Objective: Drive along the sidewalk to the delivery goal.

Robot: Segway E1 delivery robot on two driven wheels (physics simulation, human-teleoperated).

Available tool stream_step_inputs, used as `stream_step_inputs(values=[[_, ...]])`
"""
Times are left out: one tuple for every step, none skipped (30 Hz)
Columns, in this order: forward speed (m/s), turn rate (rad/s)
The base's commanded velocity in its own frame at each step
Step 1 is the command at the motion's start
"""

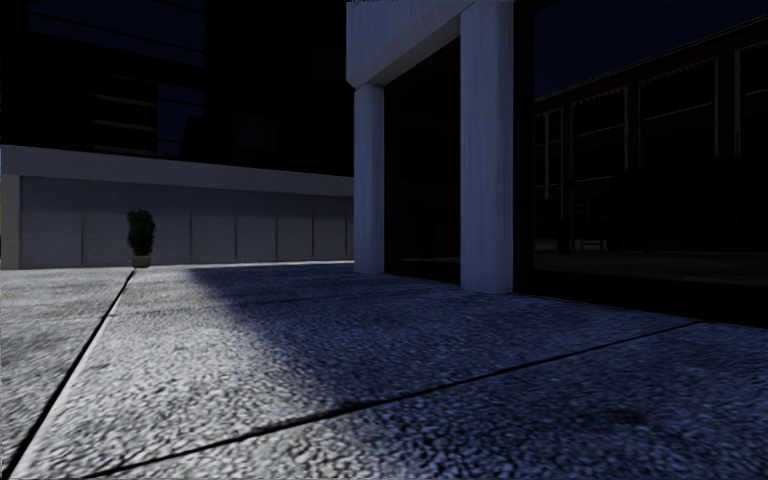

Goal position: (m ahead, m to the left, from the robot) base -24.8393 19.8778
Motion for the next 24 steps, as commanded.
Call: stream_step_inputs(values=[[0.76,-0.43],[0.76,-0.43],[0.76,-0.44],[0.76,-0.46],[0.76,-0.49],[0.76,-0.51],[0.76,-0.52],[0.76,-0.53],[0.76,-0.53],[0.76,-0.53],[0.76,-0.55],[0.76,-0.56],[0.77,-0.57],[0.77,-0.57],[0.77,-0.57],[0.77,-0.57],[0.77,-0.57],[0.77,-0.57],[0.77,-0.57],[0.77,-0.57],[0.77,-0.57],[0.77,-0.57],[0.77,-0.57],[0.77,-0.57]])
